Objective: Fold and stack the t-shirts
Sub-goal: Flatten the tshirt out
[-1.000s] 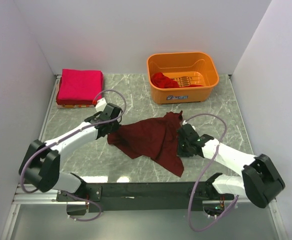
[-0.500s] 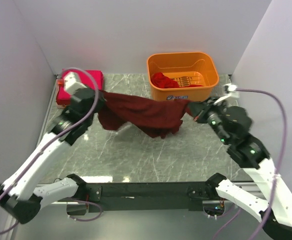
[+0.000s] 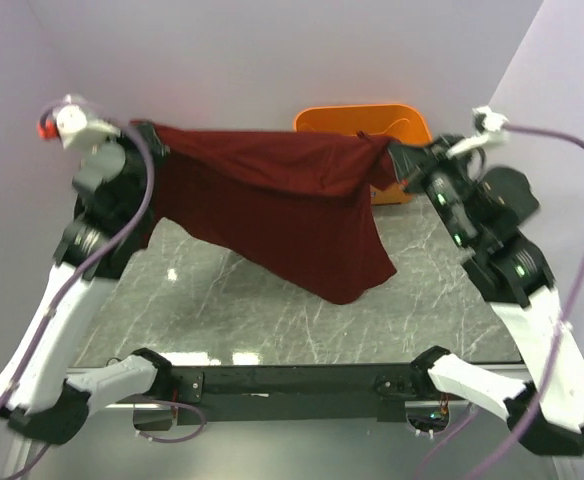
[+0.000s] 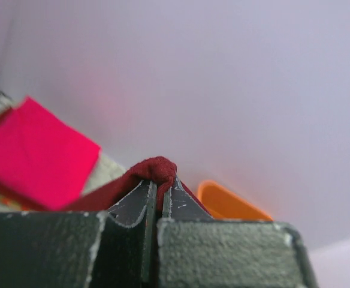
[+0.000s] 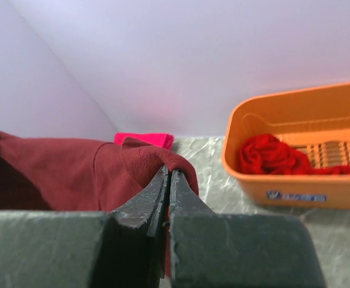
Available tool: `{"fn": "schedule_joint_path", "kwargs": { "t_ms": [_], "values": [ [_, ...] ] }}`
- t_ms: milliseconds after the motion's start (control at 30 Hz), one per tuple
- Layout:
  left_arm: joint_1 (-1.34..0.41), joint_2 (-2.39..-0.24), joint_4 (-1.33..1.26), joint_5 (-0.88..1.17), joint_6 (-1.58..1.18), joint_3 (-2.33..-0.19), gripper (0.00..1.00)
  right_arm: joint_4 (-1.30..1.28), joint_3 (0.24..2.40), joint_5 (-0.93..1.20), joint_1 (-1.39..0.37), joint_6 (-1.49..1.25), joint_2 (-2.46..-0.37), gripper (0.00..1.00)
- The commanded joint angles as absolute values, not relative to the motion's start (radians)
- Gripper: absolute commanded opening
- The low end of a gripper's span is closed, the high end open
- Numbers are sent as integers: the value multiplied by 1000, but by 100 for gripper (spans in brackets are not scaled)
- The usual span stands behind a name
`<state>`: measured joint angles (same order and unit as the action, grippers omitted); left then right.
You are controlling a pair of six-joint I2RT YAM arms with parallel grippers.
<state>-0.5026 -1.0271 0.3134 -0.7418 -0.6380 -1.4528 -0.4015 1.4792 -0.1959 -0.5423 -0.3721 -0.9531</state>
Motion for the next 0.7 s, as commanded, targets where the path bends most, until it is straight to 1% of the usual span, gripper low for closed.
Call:
{"fn": "schedule_joint_path", "kwargs": {
  "t_ms": [0,33,67,100,133,167,200,233,333,400,467,500,533,567,600,633,667],
  "values": [
    [-392,-1158,238,-657,-534,-1572,1,-267,1568,-150,-509,-293,-1041,0],
    [-321,-1189,235,-543,-519,-1645,1,-258,1624,-150,-503,-290,-1086,0],
    [-296,-1250,239,-507,-509,-1687,1,-258,1664,-143,-486,-284,-1109,0],
    [-279,-1284,256,-483,-500,-1739,1,-280,1711,-135,-476,-269,-1136,0],
    [-264,-1314,277,-473,-470,-1863,1,-297,1820,-120,-469,-264,-1188,0],
    [-261,-1365,311,-453,-448,-1921,1,-317,1879,-104,-459,-262,-1215,0],
    [-258,-1383,324,-443,-433,-2025,1,-362,1937,-88,-445,-264,-1239,0],
    [-255,-1396,330,-437,-410,-2064,1,-377,2038,-49,-442,-261,-1279,0],
    [-252,-1391,325,-436,-376,-2131,1,-443,2167,-3,-442,-256,-1316,0],
    [-252,-1341,315,-455,-359,-2079,1,-471,2163,26,-440,-262,-1304,0],
    [-252,-1254,310,-466,-354,-1993,1,-480,2059,44,-440,-285,-1235,0],
    [-252,-1217,316,-495,-360,-1877,1,-485,1999,57,-442,-314,-1200,0],
    [-252,-1177,354,-523,-411,-1811,1,-482,1842,61,-442,-348,-1111,0],
    [-252,-1081,373,-552,-452,-1737,1,-457,1748,84,-442,-400,-1060,0],
    [-252,-1027,386,-601,-495,-1560,1,-443,1649,162,-443,-429,-957,0],
    [-253,-970,450,-629,-635,-1472,1,-439,1452,194,-446,-467,-904,0],
    [-252,-865,481,-638,-713,-1386,1,-410,1345,230,-451,-542,-849,0]
  ]
}}
